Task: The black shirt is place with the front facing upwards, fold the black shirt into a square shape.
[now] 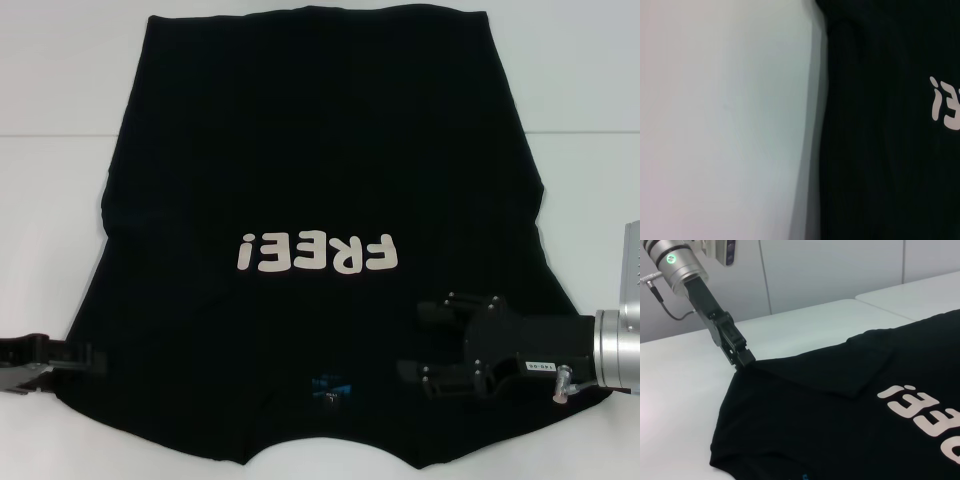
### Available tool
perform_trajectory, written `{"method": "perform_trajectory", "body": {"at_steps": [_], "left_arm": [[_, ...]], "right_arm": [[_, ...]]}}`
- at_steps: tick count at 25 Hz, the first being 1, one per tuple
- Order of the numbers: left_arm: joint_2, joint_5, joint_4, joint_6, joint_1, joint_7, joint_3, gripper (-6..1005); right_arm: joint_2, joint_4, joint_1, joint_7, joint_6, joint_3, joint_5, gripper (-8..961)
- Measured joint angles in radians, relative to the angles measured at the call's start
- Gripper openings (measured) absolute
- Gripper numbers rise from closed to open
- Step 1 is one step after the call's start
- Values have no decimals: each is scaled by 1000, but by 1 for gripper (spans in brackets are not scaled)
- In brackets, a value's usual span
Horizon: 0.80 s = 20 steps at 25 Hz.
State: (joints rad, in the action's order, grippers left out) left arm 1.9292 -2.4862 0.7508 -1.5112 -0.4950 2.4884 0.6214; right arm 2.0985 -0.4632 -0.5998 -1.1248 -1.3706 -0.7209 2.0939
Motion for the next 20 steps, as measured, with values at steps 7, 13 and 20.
{"method": "perform_trajectory", "body": {"at_steps": [7, 13, 20], "left_arm": [[10, -3, 28, 0, 4, -12, 20, 831], [13, -4, 33, 3, 4, -20, 21, 559], [13, -4, 27, 14, 4, -27, 21, 291]], "right_arm": [[-2, 0, 4, -1, -8, 5, -16, 882], [-3, 0, 7, -1, -10, 5, -24, 882], [-3, -4, 8, -29, -12, 5, -25, 884]]}}
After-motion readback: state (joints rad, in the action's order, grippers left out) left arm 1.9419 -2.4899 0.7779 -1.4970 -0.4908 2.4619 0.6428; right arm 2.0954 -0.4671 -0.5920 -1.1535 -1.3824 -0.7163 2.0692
